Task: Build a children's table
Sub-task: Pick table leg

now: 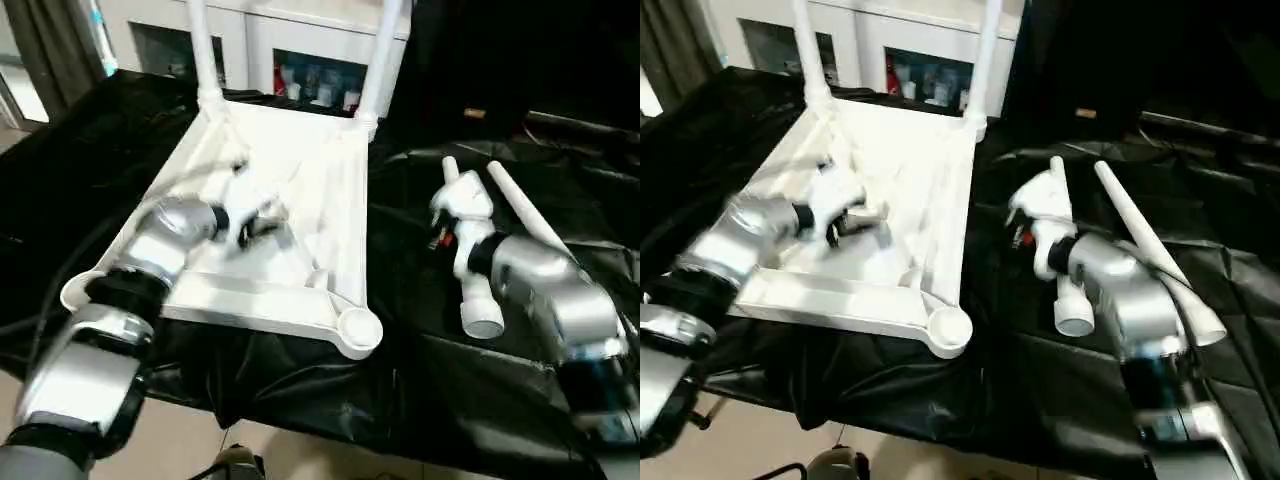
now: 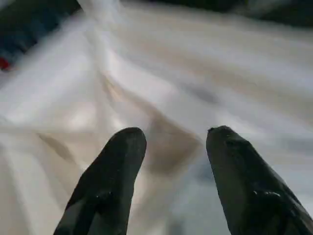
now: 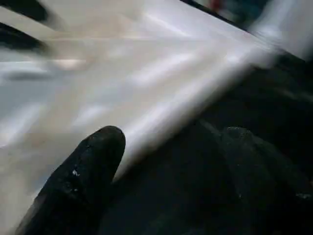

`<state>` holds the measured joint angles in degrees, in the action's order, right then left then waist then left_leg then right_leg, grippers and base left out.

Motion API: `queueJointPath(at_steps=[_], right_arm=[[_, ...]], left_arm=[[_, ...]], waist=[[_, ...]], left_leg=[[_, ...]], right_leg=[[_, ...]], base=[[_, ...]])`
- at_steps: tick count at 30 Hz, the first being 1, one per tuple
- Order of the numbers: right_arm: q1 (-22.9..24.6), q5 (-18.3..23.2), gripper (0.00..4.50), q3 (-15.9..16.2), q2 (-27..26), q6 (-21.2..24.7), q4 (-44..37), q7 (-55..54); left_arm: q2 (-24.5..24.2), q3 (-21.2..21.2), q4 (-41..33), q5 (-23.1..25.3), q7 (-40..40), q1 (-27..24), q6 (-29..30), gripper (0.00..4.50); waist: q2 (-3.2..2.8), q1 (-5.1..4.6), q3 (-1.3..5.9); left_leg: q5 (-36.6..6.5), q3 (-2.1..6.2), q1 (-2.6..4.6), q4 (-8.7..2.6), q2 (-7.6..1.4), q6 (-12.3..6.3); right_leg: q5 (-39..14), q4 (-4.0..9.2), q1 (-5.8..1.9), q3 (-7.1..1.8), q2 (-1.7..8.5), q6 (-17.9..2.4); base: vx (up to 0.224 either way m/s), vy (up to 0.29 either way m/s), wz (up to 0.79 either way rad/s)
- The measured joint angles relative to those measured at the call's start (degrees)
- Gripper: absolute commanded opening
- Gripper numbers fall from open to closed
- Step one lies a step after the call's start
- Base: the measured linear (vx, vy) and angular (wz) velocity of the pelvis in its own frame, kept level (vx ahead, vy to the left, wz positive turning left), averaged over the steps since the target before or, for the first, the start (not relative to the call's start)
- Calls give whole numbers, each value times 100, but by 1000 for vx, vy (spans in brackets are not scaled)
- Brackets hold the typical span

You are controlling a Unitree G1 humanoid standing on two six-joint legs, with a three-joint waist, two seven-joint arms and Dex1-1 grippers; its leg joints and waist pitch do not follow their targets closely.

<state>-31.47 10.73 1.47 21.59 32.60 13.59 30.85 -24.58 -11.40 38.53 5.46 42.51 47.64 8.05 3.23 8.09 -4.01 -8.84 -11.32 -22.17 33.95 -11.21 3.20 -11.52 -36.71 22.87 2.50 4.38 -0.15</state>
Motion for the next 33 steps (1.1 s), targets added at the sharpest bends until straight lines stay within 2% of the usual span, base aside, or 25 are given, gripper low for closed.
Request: queueJointPath(at_steps=[3,4,5,6,11,14,21,27,33], right_arm=[[-267,27,394,-436,-116,273,611,-650],[-311,31,398,-477,-132,319,732,-734],[-412,37,420,-491,-155,408,931,-846],[-481,24,420,-520,-147,499,1089,-944],[-979,-244,444,-540,-69,772,1987,-1431],[-1163,-396,444,-542,13,869,2393,-1591],[-1365,-265,444,-675,-6,1294,3459,-1573],[-1774,-186,389,-834,-9,1349,4244,-1459],[-1855,-187,345,-835,61,1356,4462,-1289]], left_arm=[[-34,210,-1128,-483,352,-269,410,263],[-74,227,-1406,-616,506,-364,568,263],[-243,213,-2026,-894,902,-627,875,263],[-352,144,-2503,-1112,1234,-825,1123,263],[-723,-286,-3663,-1722,2113,-1278,1872,263],[-803,-362,-3832,-1808,2217,-1354,2044,263],[-864,-497,-4381,-1830,2243,-1480,2485,263],[-985,-525,-4760,-1951,2240,-1512,2881,263],[-1000,-527,-4878,-1953,2232,-1512,3001,263]], waist=[[1,8,0],[1,0,0],[0,-26,0],[0,-47,0],[-5,-141,-4],[-6,-156,-4],[-24,-187,-15],[-52,-238,-26],[-51,-262,-25]], left_leg=[[1,-2,-4,-2,0,1],[1,-3,-5,-3,0,1],[1,-4,-4,-3,1,2],[1,-4,-6,-3,1,2],[5,-4,-11,-4,0,9],[6,-3,-7,-4,0,11],[8,-3,1,-3,2,14],[8,-2,2,-2,1,15],[8,-3,2,2,1,15]], right_leg=[[-1,7,4,0,0,1],[-5,6,4,1,0,3],[-5,5,13,-5,-1,3],[-6,5,17,-5,-1,3],[-10,-7,27,-4,-4,4],[-8,-12,24,-4,-4,6],[-5,-23,23,-8,-4,7],[-6,-28,25,-8,-4,7],[-6,-28,23,-8,-4,7]], base=[[0,0,0],[0,0,0],[0,0,0],[0,0,0],[0,0,0],[0,0,0],[0,0,0],[0,0,0],[0,0,0]])
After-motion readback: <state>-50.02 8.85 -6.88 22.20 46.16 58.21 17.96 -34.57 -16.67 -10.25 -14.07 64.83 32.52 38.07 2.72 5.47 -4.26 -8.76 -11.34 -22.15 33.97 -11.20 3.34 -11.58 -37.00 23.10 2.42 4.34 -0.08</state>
